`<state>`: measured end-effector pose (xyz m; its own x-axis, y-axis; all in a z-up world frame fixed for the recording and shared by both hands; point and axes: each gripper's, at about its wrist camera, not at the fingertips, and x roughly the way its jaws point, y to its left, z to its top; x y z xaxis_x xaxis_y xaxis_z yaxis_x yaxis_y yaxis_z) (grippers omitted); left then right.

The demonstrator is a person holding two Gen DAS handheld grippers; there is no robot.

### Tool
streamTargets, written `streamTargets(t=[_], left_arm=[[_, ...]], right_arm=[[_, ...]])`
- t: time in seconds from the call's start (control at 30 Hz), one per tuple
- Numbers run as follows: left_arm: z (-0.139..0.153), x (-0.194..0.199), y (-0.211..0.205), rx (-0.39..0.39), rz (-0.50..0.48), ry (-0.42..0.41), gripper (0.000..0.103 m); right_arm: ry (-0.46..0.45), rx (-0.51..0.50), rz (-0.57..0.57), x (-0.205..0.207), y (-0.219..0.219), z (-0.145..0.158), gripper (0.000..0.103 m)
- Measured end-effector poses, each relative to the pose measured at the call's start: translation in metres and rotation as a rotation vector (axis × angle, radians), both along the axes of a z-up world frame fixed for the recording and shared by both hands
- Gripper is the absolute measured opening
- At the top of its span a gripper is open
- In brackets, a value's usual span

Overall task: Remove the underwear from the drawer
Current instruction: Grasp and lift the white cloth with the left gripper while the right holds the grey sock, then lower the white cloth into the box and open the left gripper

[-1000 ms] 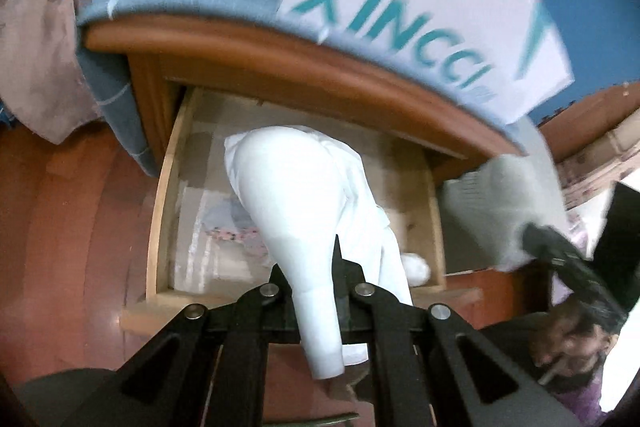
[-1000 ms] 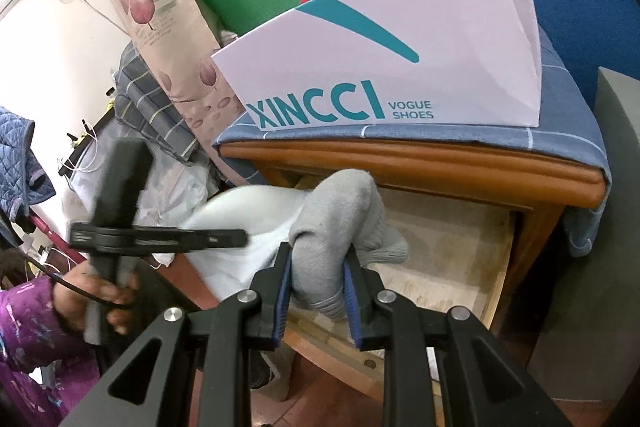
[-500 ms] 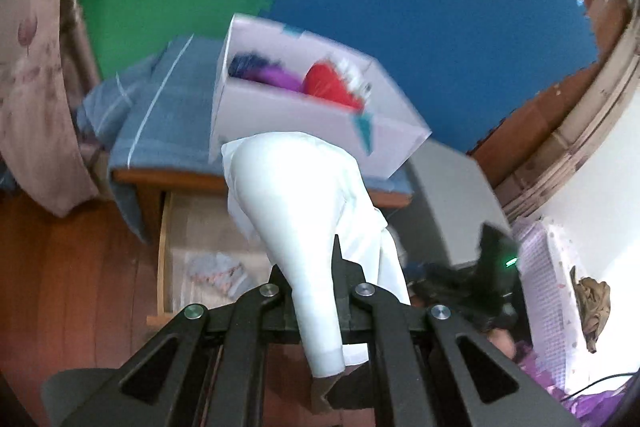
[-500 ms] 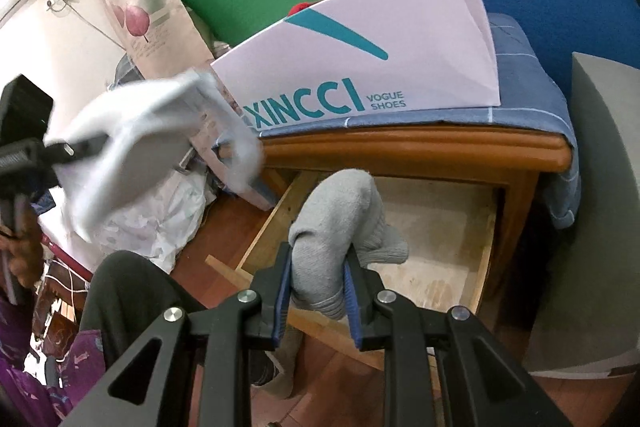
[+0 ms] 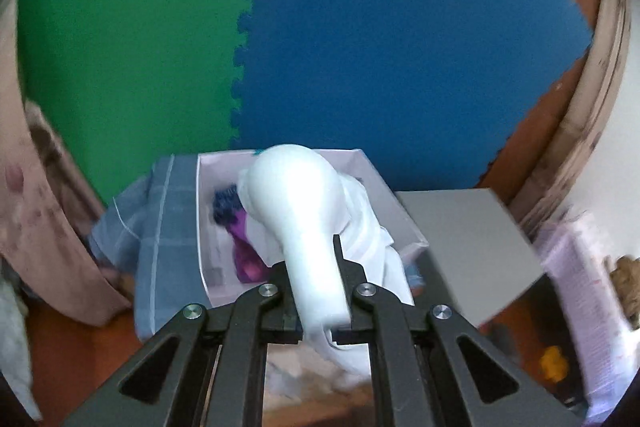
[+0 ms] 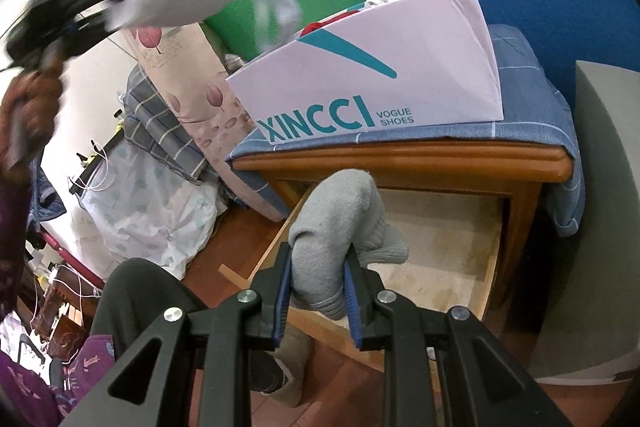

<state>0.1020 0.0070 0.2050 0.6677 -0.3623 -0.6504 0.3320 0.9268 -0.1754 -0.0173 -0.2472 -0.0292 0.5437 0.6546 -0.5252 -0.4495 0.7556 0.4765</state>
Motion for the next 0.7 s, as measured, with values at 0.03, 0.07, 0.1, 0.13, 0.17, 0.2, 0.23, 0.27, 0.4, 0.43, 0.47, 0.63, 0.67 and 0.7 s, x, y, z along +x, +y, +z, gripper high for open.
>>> streamTargets(t=[0.03,0.07,0.1,0.13,0.17,0.2,0.23,0.27,0.4,0.43,0.47,0.63,0.67,0.7], left_arm=[[-0.004,0.010,-0.004,0.014,0.001,0.003,0.007],[-0.010,0.025,-0.008,0.041,0.010,0.002,0.007],[-0.016,0.035,-0.011,0.059,0.013,0.002,0.007],[-0.022,0.044,-0.013,0.067,0.014,0.006,0.007],[-0.028,0.054,-0.014,0.075,0.020,0.008,0.007],[-0.036,0.065,-0.015,0.091,0.028,0.007,0.007],[-0.041,0.073,-0.017,0.104,0.032,0.008,0.007],[-0.048,0.079,-0.018,0.115,0.035,0.011,0.007],[-0.074,0.097,-0.017,0.162,0.062,0.023,0.011],[-0.078,0.100,-0.016,0.173,0.071,0.023,0.013],[-0.082,0.101,-0.015,0.177,0.072,0.029,0.019],[-0.103,0.104,-0.014,0.241,0.086,0.042,0.051],[-0.105,0.103,-0.014,0.250,0.093,0.040,0.058],[-0.105,0.103,-0.015,0.258,0.102,0.038,0.075]], right_arm=[[-0.002,0.002,0.001,0.000,-0.001,0.000,0.023],[-0.003,0.005,0.002,-0.001,-0.002,0.001,0.023],[-0.002,0.007,0.000,0.000,-0.003,0.001,0.023],[-0.001,0.010,-0.002,-0.001,-0.004,0.001,0.023],[0.001,0.014,-0.003,0.000,-0.005,0.001,0.023],[0.004,0.018,-0.004,0.000,-0.006,0.000,0.023],[0.005,0.020,-0.006,0.000,-0.007,0.000,0.023],[0.009,0.023,-0.006,0.001,-0.008,0.000,0.023],[0.017,0.027,-0.004,0.003,-0.008,-0.002,0.023],[0.019,0.030,-0.003,0.003,-0.008,-0.002,0.023],[0.020,0.031,-0.001,0.004,-0.008,-0.002,0.023],[0.018,0.026,0.009,0.004,-0.004,-0.002,0.023],[0.017,0.025,0.012,0.004,-0.003,-0.002,0.023],[0.016,0.023,0.014,0.004,-0.002,-0.002,0.023]])
